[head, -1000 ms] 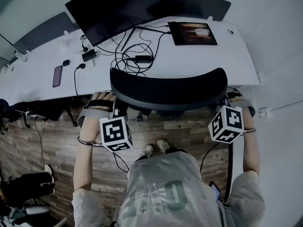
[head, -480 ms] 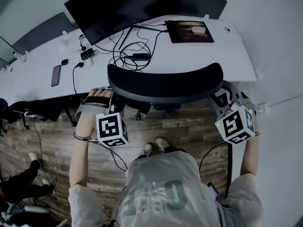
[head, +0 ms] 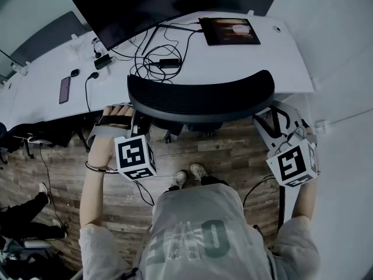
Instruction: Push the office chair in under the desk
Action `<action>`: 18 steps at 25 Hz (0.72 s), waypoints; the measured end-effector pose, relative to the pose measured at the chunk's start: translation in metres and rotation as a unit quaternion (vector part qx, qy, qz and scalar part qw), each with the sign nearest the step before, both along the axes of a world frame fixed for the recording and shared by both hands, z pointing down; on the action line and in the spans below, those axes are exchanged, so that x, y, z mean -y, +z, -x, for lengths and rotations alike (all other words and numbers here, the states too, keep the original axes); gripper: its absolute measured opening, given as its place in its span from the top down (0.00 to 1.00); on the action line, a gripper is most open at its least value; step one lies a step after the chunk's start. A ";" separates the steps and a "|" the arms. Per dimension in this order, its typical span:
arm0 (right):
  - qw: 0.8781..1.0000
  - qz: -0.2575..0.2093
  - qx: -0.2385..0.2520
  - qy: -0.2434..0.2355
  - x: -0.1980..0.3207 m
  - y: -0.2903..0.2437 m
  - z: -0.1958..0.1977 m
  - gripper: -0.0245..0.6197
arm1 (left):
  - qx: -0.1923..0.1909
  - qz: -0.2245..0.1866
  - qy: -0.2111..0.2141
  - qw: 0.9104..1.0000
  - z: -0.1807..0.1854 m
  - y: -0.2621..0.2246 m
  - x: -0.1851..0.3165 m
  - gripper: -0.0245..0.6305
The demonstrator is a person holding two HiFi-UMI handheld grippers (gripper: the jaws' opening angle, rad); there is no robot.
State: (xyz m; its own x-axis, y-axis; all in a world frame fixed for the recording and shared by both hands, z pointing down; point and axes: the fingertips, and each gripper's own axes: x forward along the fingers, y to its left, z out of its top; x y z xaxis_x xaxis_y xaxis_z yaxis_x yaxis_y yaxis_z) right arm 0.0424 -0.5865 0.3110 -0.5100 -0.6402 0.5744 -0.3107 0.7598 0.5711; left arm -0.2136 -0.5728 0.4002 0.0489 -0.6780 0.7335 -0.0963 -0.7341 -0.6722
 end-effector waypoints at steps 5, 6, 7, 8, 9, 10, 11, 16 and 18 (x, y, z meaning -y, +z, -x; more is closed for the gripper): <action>1.000 0.000 0.009 -0.016 -0.003 -0.001 0.007 0.73 | -0.068 -0.080 -0.027 0.994 0.005 -0.072 -0.010 0.63; 1.000 -0.004 0.012 -0.020 -0.003 -0.001 0.010 0.73 | -0.087 -0.102 -0.034 0.990 0.007 -0.091 -0.012 0.63; 1.000 -0.007 0.015 -0.024 -0.004 -0.002 0.014 0.73 | -0.101 -0.120 -0.038 0.987 0.008 -0.107 -0.016 0.63; 0.999 -0.009 0.019 -0.029 -0.006 -0.003 0.019 0.73 | -0.108 -0.136 -0.040 0.984 0.010 -0.120 -0.020 0.63; 0.999 -0.010 0.024 -0.032 -0.009 -0.004 0.025 0.73 | -0.113 -0.149 -0.041 0.981 0.010 -0.128 -0.026 0.63; 0.999 -0.011 0.030 -0.035 -0.013 -0.006 0.030 0.73 | -0.119 -0.161 -0.042 0.979 0.010 -0.134 -0.032 0.63; 0.999 -0.012 0.034 -0.039 -0.017 -0.008 0.035 0.73 | -0.127 -0.171 -0.044 0.976 0.010 -0.137 -0.037 0.63; 0.996 -0.031 0.059 -0.054 -0.031 -0.030 0.052 0.73 | -0.235 -0.209 -0.061 0.947 -0.002 -0.149 -0.059 0.63; 0.992 -0.042 0.111 -0.043 -0.035 -0.042 0.056 0.73 | -0.296 -0.233 -0.063 0.924 -0.011 -0.161 -0.064 0.63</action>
State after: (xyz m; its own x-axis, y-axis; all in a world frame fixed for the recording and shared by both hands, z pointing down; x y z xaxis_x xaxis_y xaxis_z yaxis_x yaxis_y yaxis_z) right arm -0.0137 -0.5514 0.2688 -0.6726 -0.6301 0.3880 -0.3730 0.7415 0.5577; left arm -0.2022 -0.5084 0.2395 0.2466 -0.9414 0.2300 -0.6133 -0.3353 -0.7151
